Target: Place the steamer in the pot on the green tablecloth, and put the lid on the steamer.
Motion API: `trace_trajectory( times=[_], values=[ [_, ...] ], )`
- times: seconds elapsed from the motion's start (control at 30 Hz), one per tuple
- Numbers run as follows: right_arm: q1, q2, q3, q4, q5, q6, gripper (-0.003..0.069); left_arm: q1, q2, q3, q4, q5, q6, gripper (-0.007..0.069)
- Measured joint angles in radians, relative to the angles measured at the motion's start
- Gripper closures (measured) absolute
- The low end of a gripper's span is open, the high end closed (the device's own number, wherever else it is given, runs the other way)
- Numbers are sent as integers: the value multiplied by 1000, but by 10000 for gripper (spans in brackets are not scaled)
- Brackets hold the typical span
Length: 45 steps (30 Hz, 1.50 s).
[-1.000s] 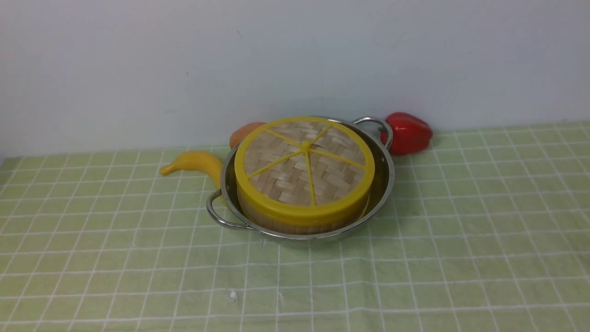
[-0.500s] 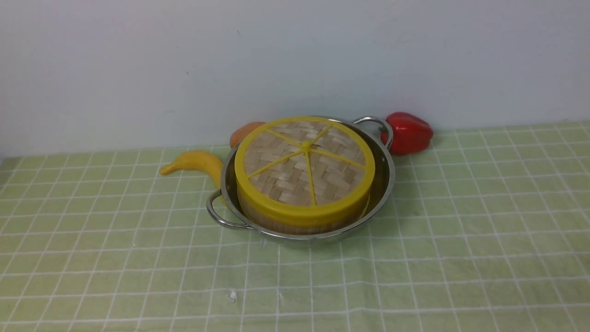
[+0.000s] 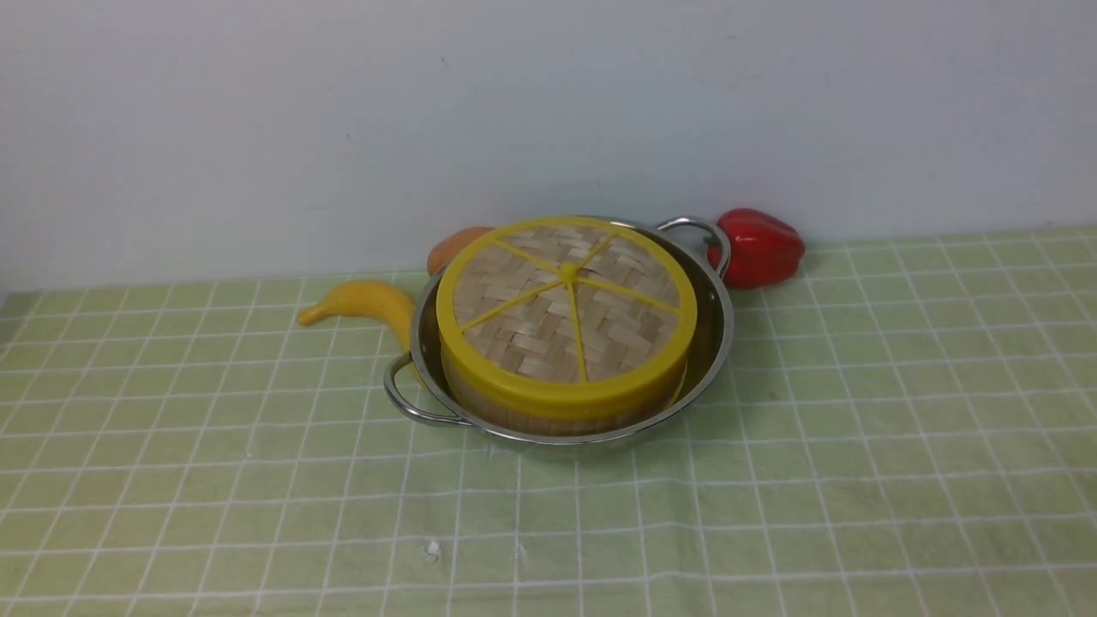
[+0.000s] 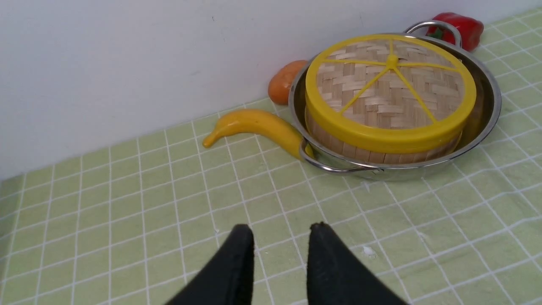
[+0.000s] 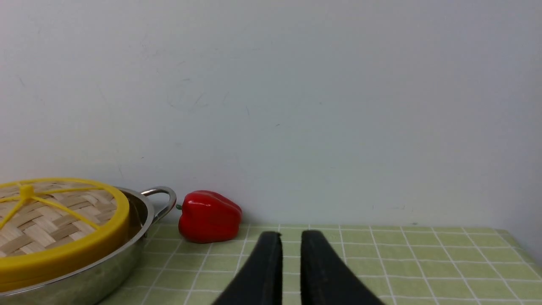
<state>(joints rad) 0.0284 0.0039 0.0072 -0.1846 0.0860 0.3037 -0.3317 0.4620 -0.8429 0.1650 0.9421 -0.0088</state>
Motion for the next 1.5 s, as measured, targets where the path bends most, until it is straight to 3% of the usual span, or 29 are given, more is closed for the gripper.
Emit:
trace_trajectory(
  times=[0.17, 0.33, 0.53, 0.77, 1.0, 1.5],
  values=[
    [0, 0, 0, 0, 0, 1, 547, 0, -2, 2, 1, -1, 3, 438],
    [0, -1, 0, 0, -1, 7, 537, 135, -68, 99, 19, -71, 9, 433],
    [-1, -5, 0, 0, -1, 25, 524, 353, -152, 440, 9, -415, -31, 423],
    [-1, -5, 1, 0, -1, 28, 503, 396, -311, 835, -21, -774, -91, 412],
    [-1, -5, 1, 0, -1, 28, 486, 396, -455, 850, -24, -774, -94, 402],
    [-1, -5, 1, 0, -2, 28, 452, 396, -462, 850, -25, -773, -87, 382]
  ],
)
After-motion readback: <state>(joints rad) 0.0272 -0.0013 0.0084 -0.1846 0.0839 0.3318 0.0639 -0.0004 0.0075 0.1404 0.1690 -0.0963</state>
